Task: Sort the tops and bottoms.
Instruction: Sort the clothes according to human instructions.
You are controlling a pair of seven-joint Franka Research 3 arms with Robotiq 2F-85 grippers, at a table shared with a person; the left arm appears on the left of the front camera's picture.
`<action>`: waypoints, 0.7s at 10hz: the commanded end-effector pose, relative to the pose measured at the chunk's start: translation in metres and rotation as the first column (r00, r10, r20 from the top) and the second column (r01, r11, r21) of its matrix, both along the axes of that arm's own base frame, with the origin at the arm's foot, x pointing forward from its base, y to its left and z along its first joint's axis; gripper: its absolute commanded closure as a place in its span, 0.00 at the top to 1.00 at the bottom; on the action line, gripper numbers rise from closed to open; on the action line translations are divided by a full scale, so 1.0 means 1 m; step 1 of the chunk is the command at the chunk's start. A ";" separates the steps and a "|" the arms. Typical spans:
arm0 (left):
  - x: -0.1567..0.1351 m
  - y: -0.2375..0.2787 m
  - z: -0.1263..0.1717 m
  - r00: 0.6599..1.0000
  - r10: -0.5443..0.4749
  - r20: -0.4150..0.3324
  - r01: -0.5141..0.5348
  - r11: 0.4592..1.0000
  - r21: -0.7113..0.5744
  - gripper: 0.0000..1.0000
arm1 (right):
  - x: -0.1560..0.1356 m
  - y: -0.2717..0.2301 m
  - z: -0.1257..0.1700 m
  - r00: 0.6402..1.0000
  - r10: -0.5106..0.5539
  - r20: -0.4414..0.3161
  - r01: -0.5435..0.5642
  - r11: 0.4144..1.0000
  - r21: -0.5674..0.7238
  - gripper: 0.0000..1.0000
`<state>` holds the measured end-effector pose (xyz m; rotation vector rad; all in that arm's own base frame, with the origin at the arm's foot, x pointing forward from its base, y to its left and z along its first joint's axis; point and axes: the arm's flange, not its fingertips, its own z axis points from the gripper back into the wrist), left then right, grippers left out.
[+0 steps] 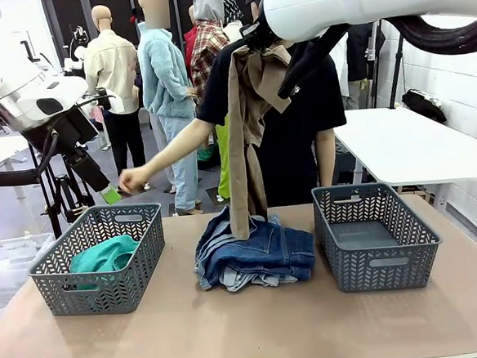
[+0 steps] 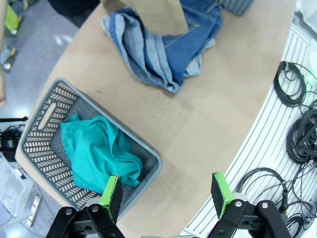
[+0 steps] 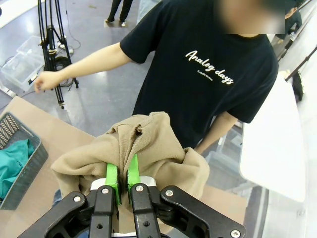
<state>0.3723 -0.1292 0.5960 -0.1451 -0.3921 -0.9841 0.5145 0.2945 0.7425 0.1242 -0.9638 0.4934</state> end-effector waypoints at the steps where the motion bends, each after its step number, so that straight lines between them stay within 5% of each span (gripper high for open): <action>1: 0.000 0.000 0.001 1.000 0.000 0.000 0.000 1.000 -0.003 0.93 | -0.002 -0.002 0.004 1.000 0.001 0.009 -0.001 1.000 -0.001 0.00; 7: 0.000 0.000 0.001 1.000 0.000 0.000 0.000 1.000 -0.003 0.93 | -0.002 -0.002 0.004 1.000 0.001 0.009 -0.001 1.000 -0.001 0.00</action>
